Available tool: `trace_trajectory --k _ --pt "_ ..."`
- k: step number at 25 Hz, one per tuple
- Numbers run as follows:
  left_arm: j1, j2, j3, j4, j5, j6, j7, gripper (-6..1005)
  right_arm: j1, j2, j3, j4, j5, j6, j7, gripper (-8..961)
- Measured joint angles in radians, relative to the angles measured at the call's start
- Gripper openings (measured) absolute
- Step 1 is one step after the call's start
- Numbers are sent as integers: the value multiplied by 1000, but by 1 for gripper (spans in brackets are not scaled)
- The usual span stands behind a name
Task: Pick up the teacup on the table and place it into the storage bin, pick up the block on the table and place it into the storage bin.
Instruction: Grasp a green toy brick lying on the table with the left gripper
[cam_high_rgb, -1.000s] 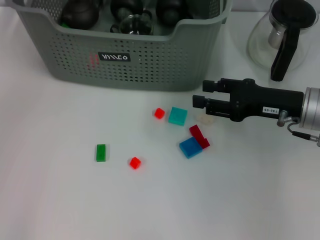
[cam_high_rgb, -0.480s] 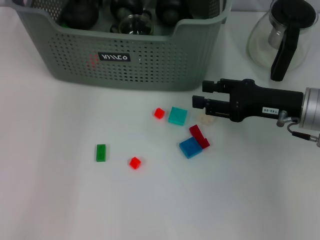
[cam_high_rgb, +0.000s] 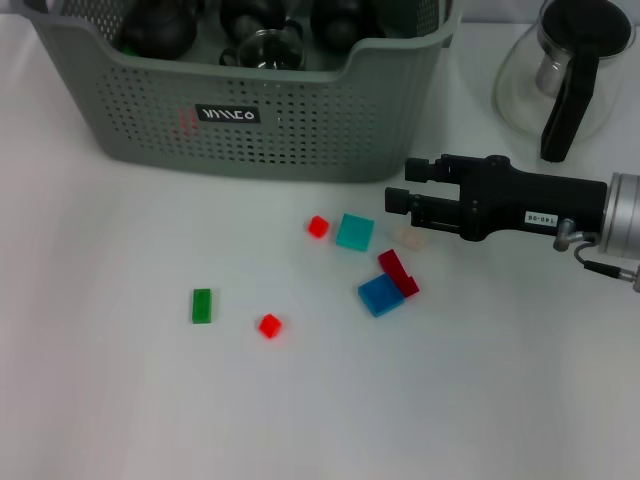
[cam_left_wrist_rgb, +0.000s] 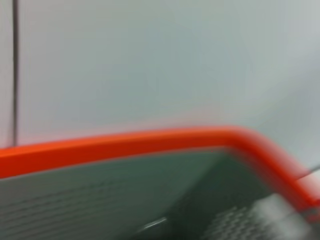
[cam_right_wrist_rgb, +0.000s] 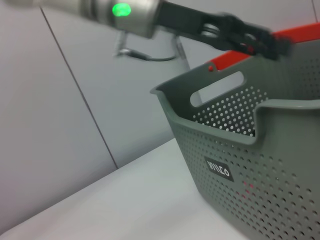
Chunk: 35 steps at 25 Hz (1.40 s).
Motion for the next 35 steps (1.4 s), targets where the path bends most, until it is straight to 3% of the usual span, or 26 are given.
trace_trajectory --k 1,4,5,6,9,12,16,20,25,31,33,35 --pt "84 6 -84 7 -289 124 154 465 0 0 0 0 0 0 0 641" --pt "165 52 -151 -108 -664 310 335 659 0 0 1 0 1 0 0 641" --pt "183 80 -161 -175 -770 385 388 729 0 0 1 0 1 0 0 641" --pt "197 108 -165 -243 -851 454 431 736 0 0 1 0 1 0 0 641" --pt "230 176 -164 -388 -973 592 522 756 1 0 1 0 2 0 1 640" --pt "269 190 -152 -388 -920 629 555 755 2 0 1 0 2 -2 3 640" --pt "315 167 -136 -271 -711 680 572 739 3 0 -2 0 1 -5 4 640" --pt "353 113 -62 -67 -486 782 600 723 3 0 -3 0 -3 -5 7 640" --pt "385 33 55 192 -226 785 596 702 -2 0 -4 0 -4 -6 6 640" --pt "361 -76 141 404 106 782 571 678 -8 -1 -4 8 -6 -8 2 640" --pt "346 -93 196 425 180 775 537 670 -8 -1 -4 10 -6 -6 2 640" --pt "339 -93 298 426 219 749 471 662 -8 -1 -4 10 -6 -5 2 640"
